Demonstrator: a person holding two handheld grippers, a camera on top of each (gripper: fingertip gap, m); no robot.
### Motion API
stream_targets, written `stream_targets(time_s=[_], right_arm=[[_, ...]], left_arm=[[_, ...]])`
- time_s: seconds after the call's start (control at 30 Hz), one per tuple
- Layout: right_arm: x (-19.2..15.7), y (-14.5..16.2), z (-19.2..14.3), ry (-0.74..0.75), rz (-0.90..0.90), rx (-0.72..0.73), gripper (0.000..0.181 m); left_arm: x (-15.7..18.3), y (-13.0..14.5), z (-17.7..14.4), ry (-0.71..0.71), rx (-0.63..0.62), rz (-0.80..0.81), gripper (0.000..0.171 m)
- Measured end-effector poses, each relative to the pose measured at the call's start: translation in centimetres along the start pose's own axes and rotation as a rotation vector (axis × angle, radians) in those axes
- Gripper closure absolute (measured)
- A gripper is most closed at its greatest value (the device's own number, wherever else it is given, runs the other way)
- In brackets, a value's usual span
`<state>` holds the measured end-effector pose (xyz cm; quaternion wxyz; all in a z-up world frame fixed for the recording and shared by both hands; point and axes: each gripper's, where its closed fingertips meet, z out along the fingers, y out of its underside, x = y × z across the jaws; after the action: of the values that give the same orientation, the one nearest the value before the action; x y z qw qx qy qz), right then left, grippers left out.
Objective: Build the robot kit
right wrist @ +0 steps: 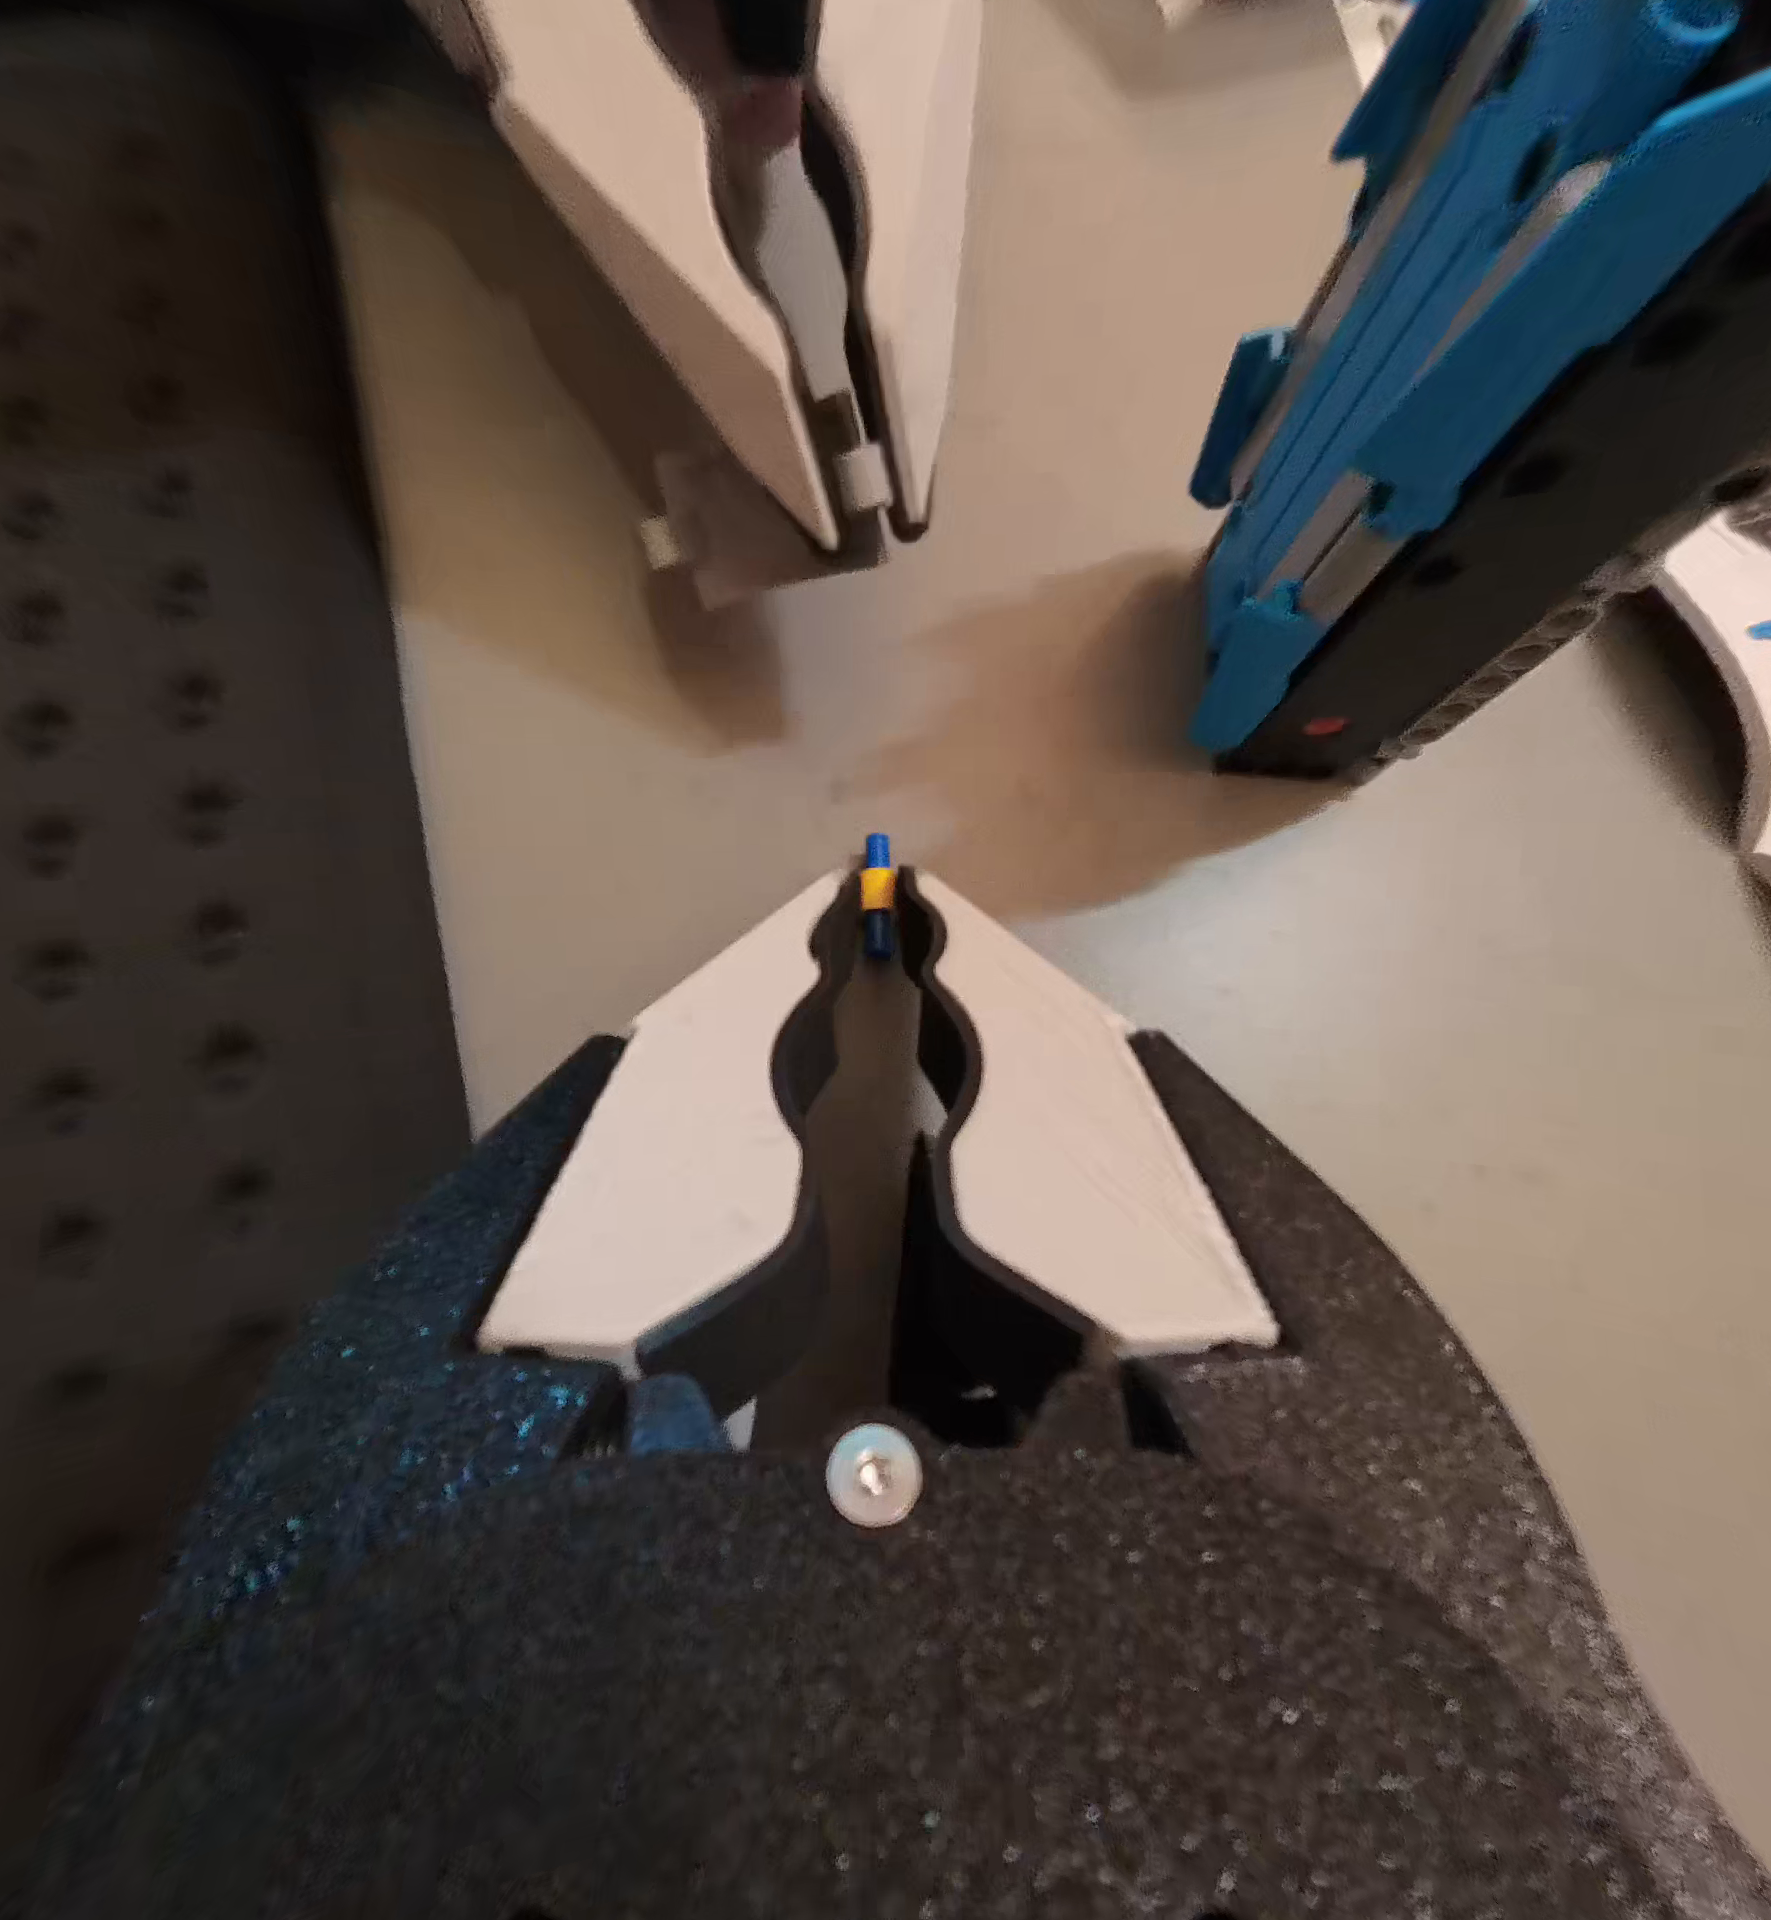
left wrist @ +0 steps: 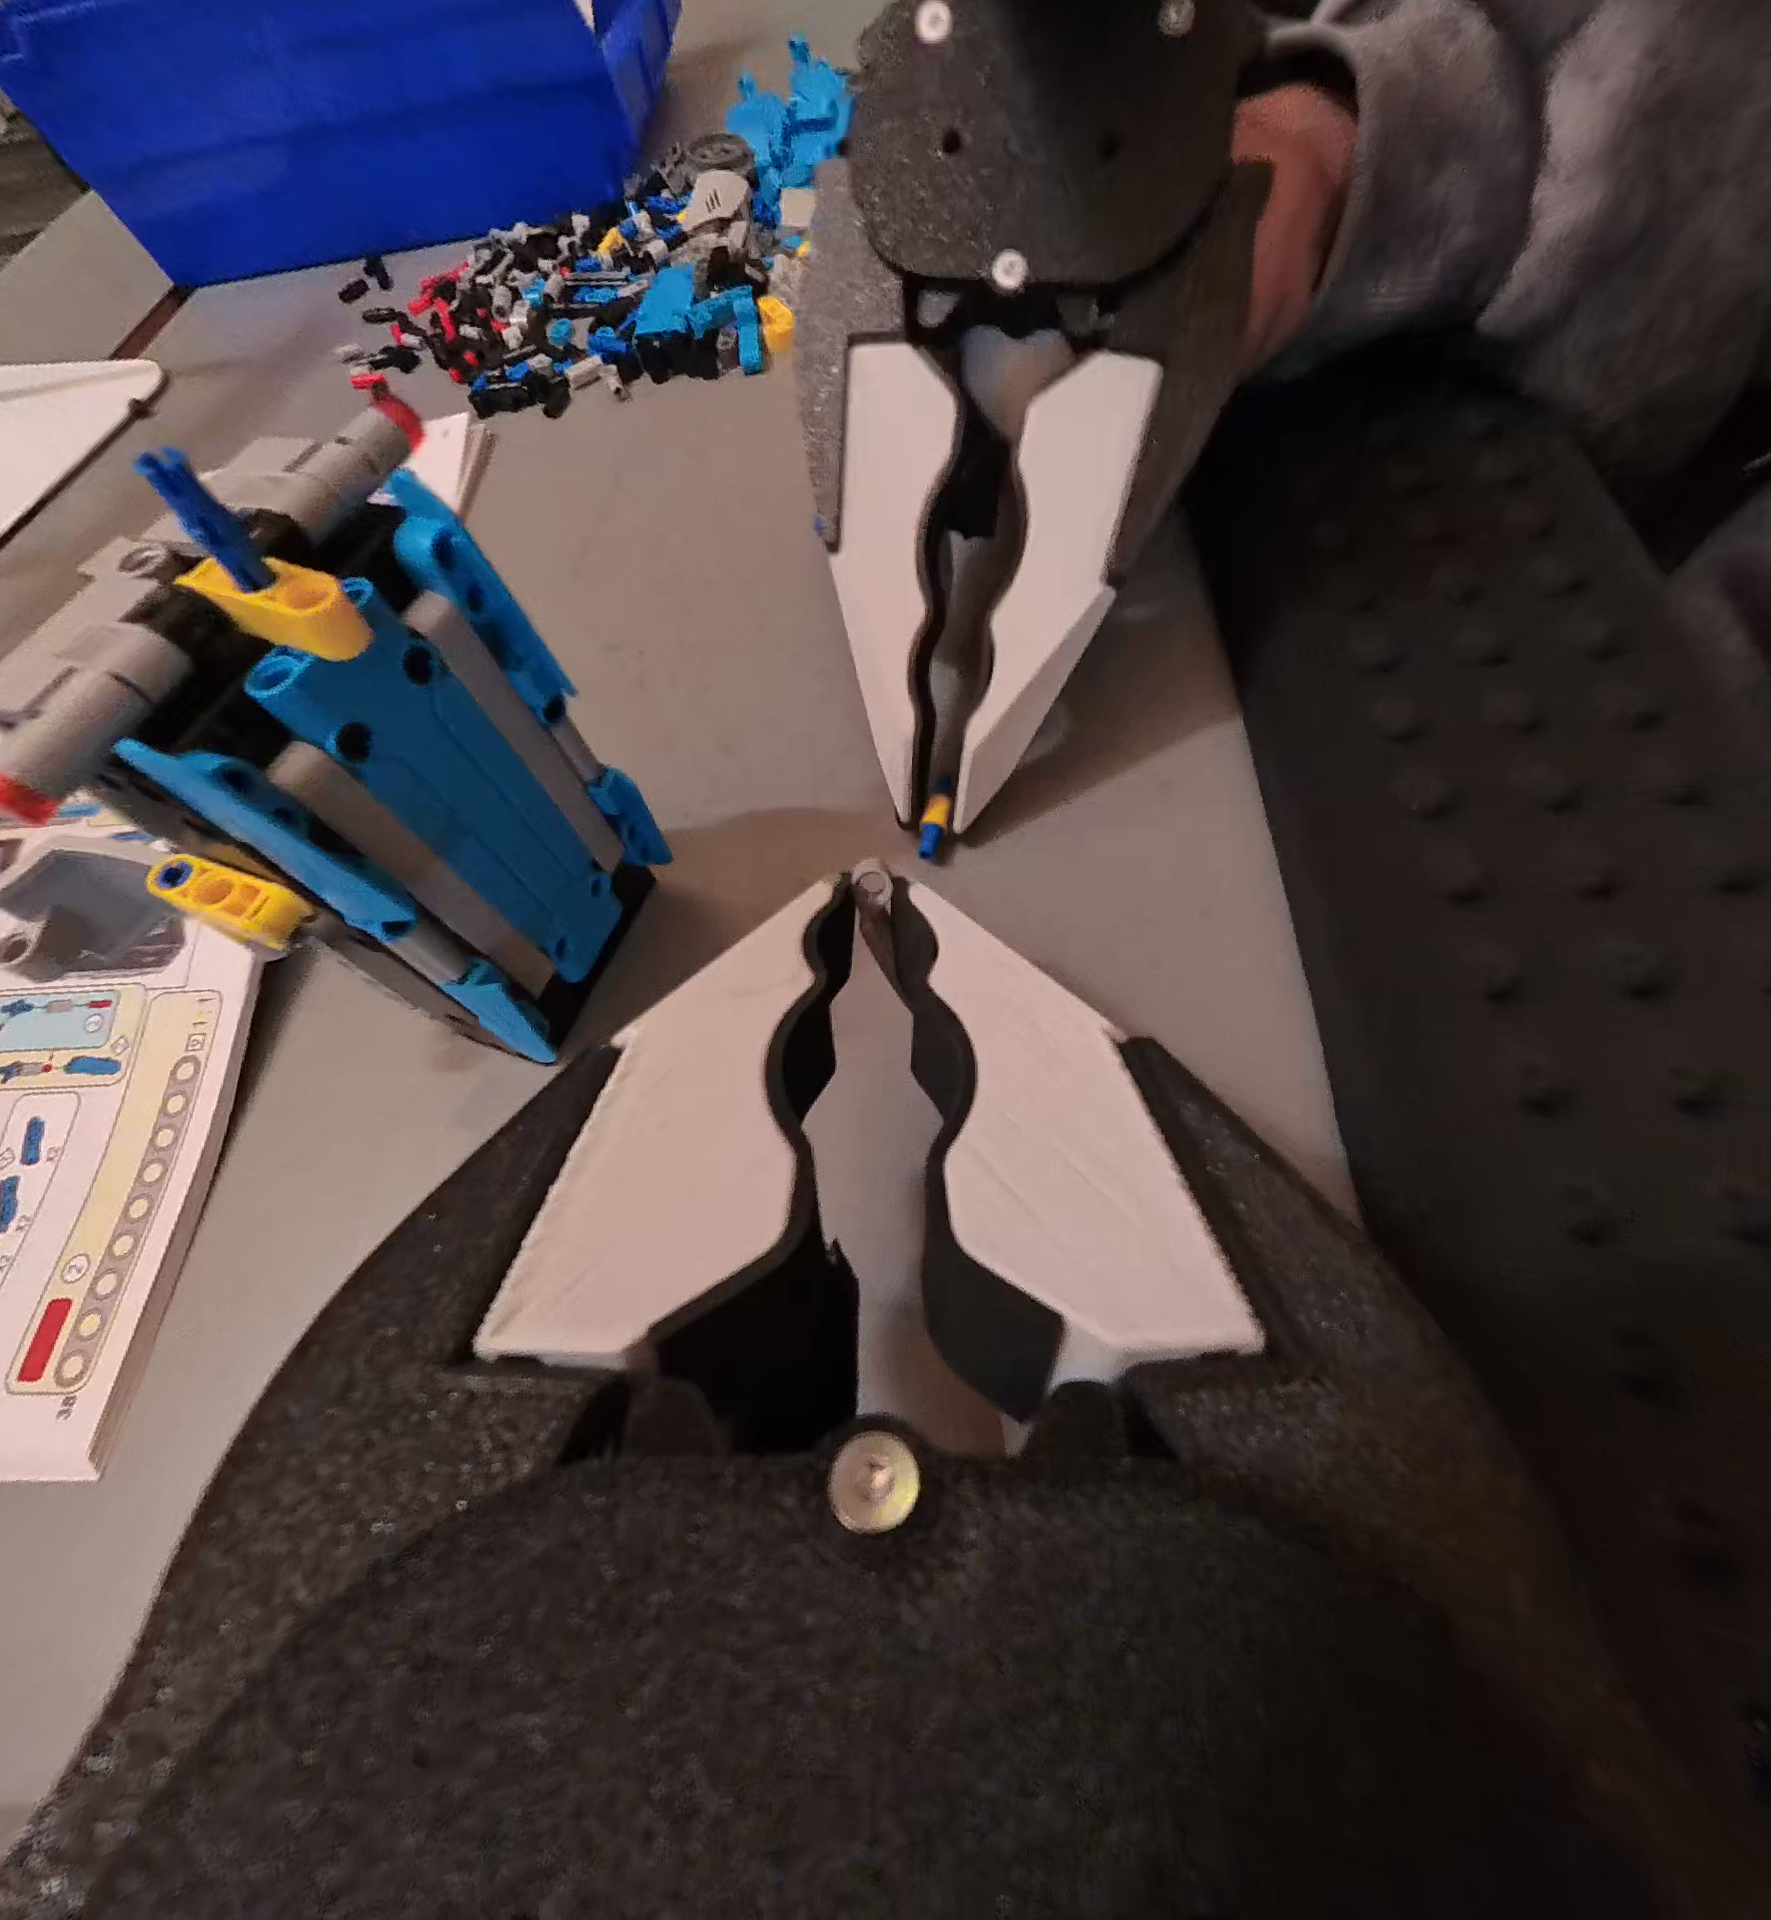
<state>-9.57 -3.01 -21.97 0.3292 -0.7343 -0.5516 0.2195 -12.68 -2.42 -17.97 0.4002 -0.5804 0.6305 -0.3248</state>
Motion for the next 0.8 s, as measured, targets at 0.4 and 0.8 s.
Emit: stream_targets(time_s=[0.4, 0.8], right_arm=[[0.1, 0.0, -1.0, -0.054, 0.078, 0.051, 0.17], [-3.7, -0.5, -0.9, -0.145, 0.078, 0.014, 0.158]], left_arm=[[0.7, 0.4, 0.3, 0.001, -0.031, 0.063, 0.165], [1.4, 0.8, 0.5, 0.029, -0.053, 0.095, 0.165]])
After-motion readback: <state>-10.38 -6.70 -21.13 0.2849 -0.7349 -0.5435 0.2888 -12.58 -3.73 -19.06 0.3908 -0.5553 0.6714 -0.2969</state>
